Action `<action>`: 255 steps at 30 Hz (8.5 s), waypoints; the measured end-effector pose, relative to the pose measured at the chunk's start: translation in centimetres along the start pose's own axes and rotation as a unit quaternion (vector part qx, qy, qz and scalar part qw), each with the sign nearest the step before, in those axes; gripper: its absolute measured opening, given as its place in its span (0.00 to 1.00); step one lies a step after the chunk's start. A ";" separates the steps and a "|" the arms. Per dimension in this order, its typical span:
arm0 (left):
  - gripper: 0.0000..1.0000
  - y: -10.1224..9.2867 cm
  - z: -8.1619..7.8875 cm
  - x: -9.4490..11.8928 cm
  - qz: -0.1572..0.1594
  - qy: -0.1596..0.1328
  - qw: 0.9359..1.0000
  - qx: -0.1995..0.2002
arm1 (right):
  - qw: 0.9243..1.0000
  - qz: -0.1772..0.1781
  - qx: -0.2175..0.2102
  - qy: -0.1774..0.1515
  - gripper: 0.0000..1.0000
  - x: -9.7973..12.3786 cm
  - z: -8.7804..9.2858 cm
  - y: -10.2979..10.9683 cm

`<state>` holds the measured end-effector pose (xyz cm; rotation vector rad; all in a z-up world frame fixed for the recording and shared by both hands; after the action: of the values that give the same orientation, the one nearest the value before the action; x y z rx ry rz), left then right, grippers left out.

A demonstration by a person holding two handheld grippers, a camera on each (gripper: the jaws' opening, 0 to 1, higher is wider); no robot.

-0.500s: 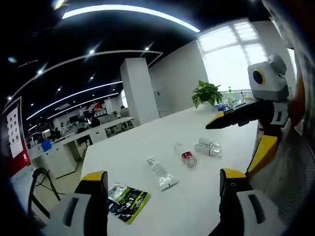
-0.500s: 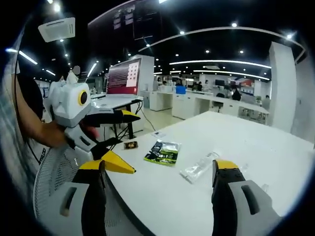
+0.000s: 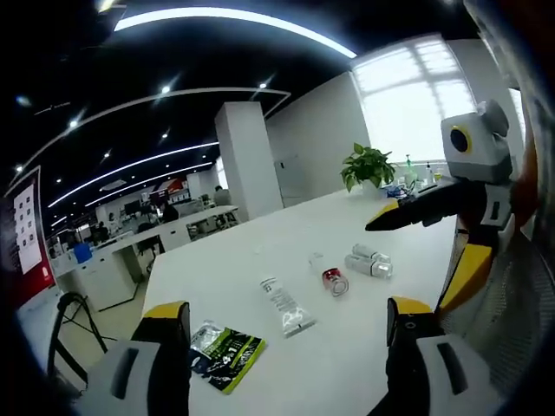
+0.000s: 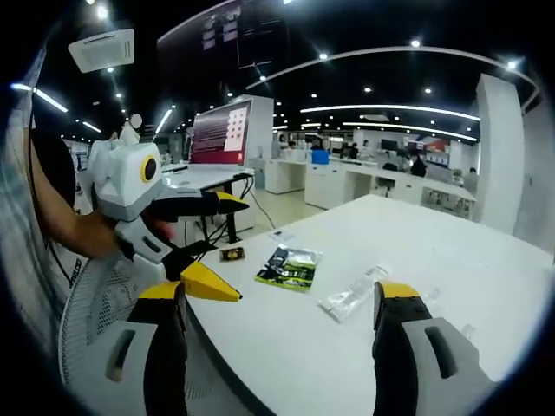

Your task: Arrange the skincare products in the storage area until every visible bottle or jar stands upright without overlapping.

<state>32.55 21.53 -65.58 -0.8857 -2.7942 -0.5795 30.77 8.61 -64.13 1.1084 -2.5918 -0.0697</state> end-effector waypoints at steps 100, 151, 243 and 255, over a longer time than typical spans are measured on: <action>0.92 -0.3 1.9 -0.8 -0.001 0.068 0.997 -0.022 | 0.999 0.011 -0.021 0.034 0.76 -0.1 1.5 -0.5; 0.86 0.0 4.2 -0.6 0.007 0.122 0.992 -0.019 | 0.982 0.008 0.094 0.166 0.67 -8.2 -5.9 -11.7; 0.80 -1.2 6.7 -0.7 0.042 0.194 0.980 -0.026 | 0.532 -0.358 0.591 0.490 0.61 -22.4 6.8 -15.9; 0.80 -1.2 6.7 -0.7 0.042 0.193 0.980 -0.022 | 0.534 -0.356 0.589 0.492 0.34 -21.7 6.4 -15.7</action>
<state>32.21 22.97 -72.24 -0.7954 -2.3945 -0.7156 53.75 12.57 -78.77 1.6947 -0.7493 1.7430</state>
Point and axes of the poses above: the point that each gripper's makers call its tool centre point, and the gripper's own axes: x roughly backward along the fingers, y roughly to its left, z roughly out of its underside, the point moved 4 cm from there along x, roughly backward along the fingers, and after that the axes turned 11 degrees about -x, right-handed, at the moved point
